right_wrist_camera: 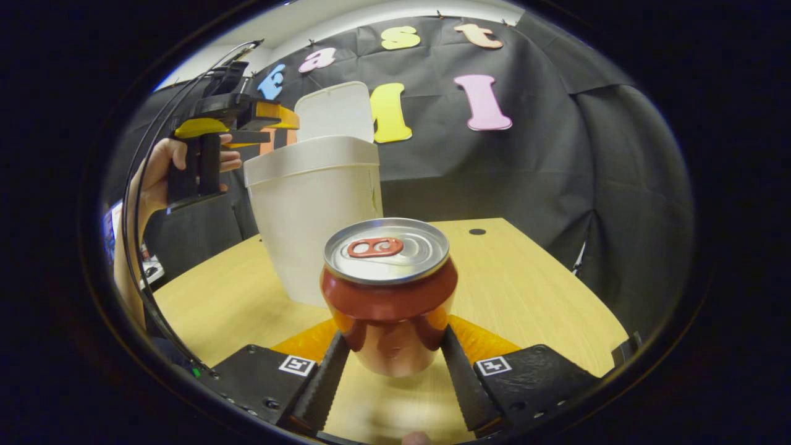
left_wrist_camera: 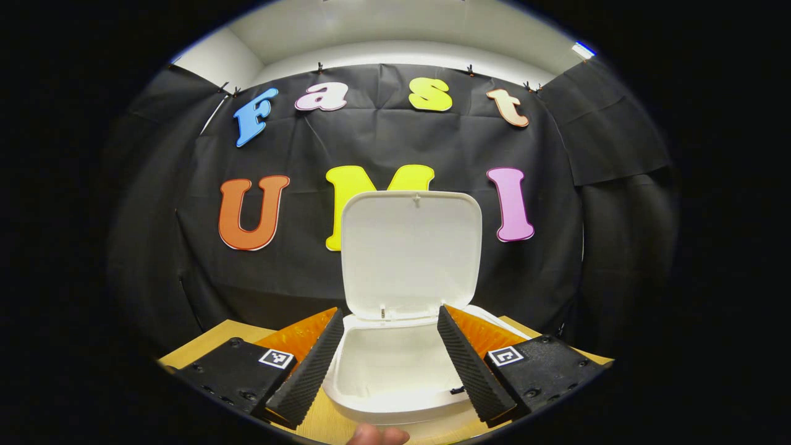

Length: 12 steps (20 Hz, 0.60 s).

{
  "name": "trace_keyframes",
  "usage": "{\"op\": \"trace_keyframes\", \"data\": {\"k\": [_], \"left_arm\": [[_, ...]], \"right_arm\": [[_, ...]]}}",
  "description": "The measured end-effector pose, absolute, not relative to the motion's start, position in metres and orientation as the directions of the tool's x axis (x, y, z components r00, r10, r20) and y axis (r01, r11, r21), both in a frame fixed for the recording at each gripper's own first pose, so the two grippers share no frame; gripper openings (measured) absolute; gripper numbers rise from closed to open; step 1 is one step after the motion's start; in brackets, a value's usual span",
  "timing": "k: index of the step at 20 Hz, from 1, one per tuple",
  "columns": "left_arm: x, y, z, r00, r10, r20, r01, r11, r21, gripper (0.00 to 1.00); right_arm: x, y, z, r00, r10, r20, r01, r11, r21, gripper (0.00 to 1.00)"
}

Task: Press the lid of the desktop garbage bin to open it, pick up the crumpled paper on the desktop and throw it into the bin, then pick up the pop can on the desktop and drop it into the bin, and finally close the garbage bin lid.

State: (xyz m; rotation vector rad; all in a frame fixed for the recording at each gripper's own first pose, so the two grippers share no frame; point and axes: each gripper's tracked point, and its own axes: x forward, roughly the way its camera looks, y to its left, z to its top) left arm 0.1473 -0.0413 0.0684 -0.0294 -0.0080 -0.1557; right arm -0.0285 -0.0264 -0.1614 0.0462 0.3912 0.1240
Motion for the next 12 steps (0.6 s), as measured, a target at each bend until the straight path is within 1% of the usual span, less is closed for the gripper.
{"op": "trace_keyframes", "data": {"k": [5,7,8,10,12], "left_arm": [[0.132,-0.024,0.065,0.989,-0.145,0.010,0.145,0.989,-0.025,0.98],[0.124,-0.017,0.064,0.990,-0.141,0.013,0.142,0.989,-0.029,0.98],[0.119,-0.011,0.065,0.991,-0.135,0.019,0.136,0.990,-0.025,1.00],[0.108,0.000,0.062,0.991,-0.129,0.023,0.129,0.992,-0.011,0.98],[0.095,0.017,0.055,0.995,-0.096,0.020,0.096,0.995,0.003,0.98]], "right_arm": [[-0.030,-0.023,-0.147,0.924,0.131,-0.360,-0.120,0.991,0.053,0.79],[-0.027,-0.017,-0.132,0.931,0.140,-0.338,-0.134,0.990,0.039,0.79],[-0.025,-0.013,-0.124,0.933,0.147,-0.328,-0.144,0.989,0.032,0.79],[-0.020,-0.008,-0.107,0.936,0.166,-0.310,-0.166,0.986,0.028,0.79],[-0.013,-0.004,-0.089,0.936,0.189,-0.298,-0.187,0.982,0.038,0.79]]}}
